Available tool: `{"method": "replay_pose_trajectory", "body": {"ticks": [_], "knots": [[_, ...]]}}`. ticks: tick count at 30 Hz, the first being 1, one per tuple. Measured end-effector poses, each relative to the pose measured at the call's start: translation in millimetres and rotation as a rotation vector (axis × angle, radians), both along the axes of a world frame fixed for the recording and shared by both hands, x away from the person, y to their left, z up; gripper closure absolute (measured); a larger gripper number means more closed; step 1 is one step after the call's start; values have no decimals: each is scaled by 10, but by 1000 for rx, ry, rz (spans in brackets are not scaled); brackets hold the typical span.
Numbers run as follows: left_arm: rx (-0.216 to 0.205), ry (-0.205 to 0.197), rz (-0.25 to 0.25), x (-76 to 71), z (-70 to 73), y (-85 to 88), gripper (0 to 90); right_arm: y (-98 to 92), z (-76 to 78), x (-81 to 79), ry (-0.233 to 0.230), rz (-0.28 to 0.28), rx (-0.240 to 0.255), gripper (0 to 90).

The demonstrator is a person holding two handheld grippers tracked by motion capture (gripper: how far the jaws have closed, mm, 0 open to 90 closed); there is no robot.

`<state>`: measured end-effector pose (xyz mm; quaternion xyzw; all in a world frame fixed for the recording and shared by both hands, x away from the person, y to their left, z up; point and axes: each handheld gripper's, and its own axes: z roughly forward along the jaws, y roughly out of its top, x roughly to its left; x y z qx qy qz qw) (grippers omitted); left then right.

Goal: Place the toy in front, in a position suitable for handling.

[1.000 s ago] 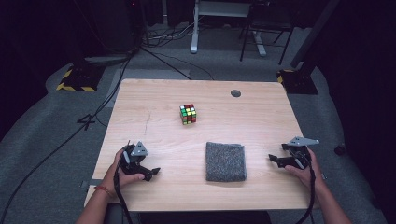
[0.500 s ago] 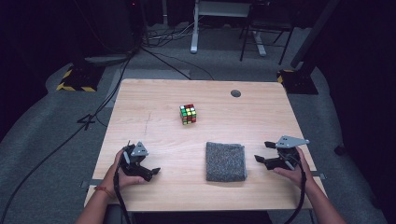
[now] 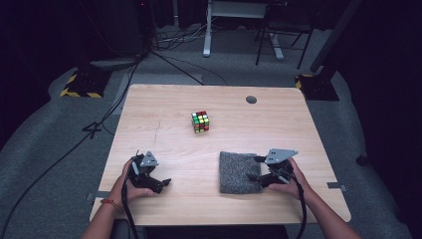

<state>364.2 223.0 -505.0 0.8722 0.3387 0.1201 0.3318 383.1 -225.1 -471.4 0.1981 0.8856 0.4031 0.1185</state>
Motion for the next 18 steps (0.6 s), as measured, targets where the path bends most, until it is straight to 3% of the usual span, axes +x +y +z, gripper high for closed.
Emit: {"method": "replay_pose_trajectory", "body": {"ticks": [5, 8, 14, 18], "knots": [[-5, 4, 13, 14, -1, -26, 2, 79, -197, 37, 39, 22, -74, 288], [-3, 3, 16, 46, 0, -51, 2, 32, -233, 53, 67, 10, -49, 288], [-4, 6, 10, 108, 0, -89, 2, -71, -250, 41, 58, -3, -48, 288], [-5, 5, 8, 176, 2, -117, 3, -247, -259, 51, 64, -45, -35, 287]]}}
